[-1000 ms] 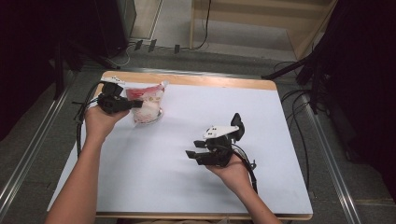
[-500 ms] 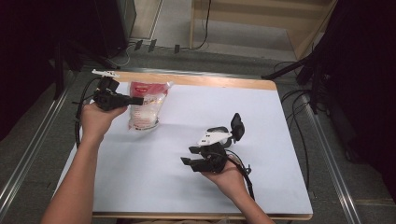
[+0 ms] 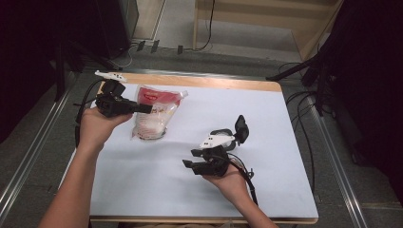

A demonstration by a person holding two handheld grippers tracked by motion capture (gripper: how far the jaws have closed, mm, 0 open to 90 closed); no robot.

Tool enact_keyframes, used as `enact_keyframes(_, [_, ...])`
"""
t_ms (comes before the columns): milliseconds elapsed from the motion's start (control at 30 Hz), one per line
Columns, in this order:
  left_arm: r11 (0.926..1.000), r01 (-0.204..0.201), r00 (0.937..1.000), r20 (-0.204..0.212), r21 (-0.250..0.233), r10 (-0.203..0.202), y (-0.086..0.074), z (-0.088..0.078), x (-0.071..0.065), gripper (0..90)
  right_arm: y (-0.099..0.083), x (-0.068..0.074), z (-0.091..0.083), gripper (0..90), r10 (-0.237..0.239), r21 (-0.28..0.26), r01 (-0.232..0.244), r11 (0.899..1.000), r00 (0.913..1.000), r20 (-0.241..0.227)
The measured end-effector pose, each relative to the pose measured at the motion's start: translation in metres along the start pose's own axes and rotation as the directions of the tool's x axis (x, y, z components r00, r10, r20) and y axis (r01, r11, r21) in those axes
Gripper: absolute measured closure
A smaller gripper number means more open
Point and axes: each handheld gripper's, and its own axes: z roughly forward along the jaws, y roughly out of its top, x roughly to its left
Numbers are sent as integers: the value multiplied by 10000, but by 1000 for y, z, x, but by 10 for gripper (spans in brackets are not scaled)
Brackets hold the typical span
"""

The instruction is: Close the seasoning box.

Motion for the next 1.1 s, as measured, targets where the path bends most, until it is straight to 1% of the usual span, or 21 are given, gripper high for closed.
enact_keyframes(67, [10000,-67,9999,148,48,67,0,-2,-4,897,0,1,1,506,17,19,-17,10000,10000,12])
enact_keyframes(133, [10000,-74,9999,150,16,74,1,-4,-8,897,0,1,3,507,-2,24,2,10000,10000,-27])
enact_keyframes(167, [9999,-124,9998,172,-64,125,0,-4,-11,897,0,1,4,507,7,50,-7,10000,10000,-14])
enact_keyframes(300, [9994,-327,9992,225,-114,329,2,-7,-22,897,-1,1,8,507,-37,124,38,9999,9999,-101])
enact_keyframes(400, [9994,-352,9989,320,68,350,3,-7,-29,897,-1,2,12,506,-79,130,81,9999,9998,-154])
enact_keyframes(500, [9994,-306,9977,612,149,296,3,-4,-34,896,-2,2,14,507,-32,61,34,10000,9998,-193])
enact_keyframes(533, [9992,-354,9974,631,168,343,3,-3,-36,897,-2,2,15,508,-65,37,65,10000,9998,-173])
enact_keyframes(567, [9992,-328,9966,764,209,311,3,-2,-38,896,-3,2,15,510,-64,16,64,10000,9999,-111])
enact_keyframes(633, [9989,-383,9959,825,280,359,4,0,-43,896,-4,1,17,523,-27,-35,26,10000,9999,-138])
enact_keyframes(700, [9986,-412,9945,975,346,376,4,3,-47,896,-5,1,18,526,-26,-31,26,10000,9999,-102])
enact_keyframes(767, [9980,-491,9940,993,390,450,4,5,-50,895,-6,0,19,526,-4,-69,4,10000,10000,-72])
enact_keyframes(833, [9974,-512,9925,1137,505,452,4,7,-53,895,-6,0,20,526,72,-74,-73,9999,9999,-75])
enact_keyframes(933, [9975,-470,9904,1324,520,398,5,10,-56,895,-6,-2,22,524,164,-75,-164,9998,9998,-68])
enact_keyframes(967, [9971,-532,9897,1359,537,455,5,11,-58,895,-7,-2,23,524,138,-68,-138,9999,9999,-58])
enact_keyframes(1100, [9970,-574,9864,1573,526,485,7,14,-66,894,-8,-3,26,525,247,19,-248,9997,9997,57])
